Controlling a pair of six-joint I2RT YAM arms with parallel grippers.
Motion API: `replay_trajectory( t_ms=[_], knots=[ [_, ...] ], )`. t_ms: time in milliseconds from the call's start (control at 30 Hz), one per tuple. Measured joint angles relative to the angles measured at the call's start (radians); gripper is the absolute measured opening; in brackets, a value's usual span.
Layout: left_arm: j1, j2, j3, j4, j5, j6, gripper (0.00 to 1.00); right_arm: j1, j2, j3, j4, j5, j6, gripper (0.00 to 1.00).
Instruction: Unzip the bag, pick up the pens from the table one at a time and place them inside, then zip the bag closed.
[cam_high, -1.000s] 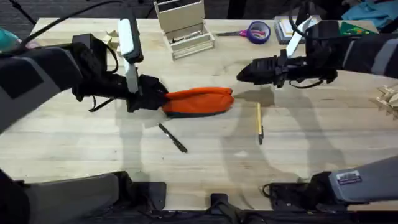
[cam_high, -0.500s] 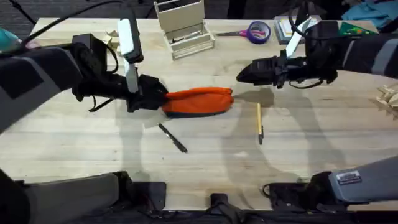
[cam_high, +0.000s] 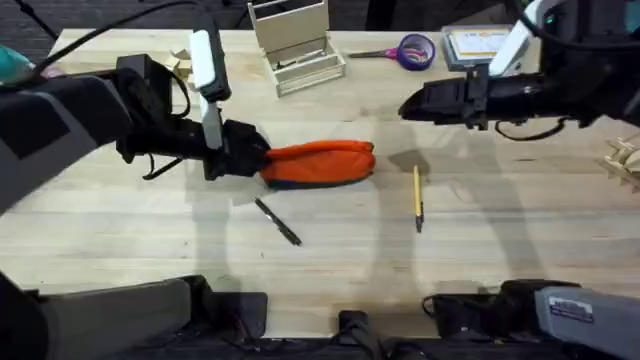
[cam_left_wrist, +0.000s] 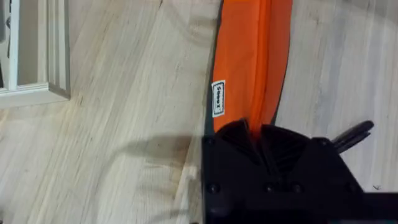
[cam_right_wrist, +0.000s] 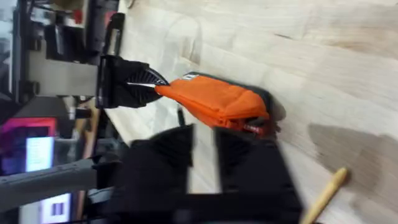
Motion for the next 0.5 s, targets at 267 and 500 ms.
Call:
replay_trajectory(
  t_ms=[267,500],
  knots=[
    [0.000,0.000,0.000,0.000,0.000,0.000,0.042,0.000,-0.087,0.000,-0.057,0.042,-0.007,0.995],
    [0.000,0.000,0.000,0.000,0.000,0.000,0.042,0.000,-0.089,0.000,-0.079,0.057,-0.007,0.996]
  ],
)
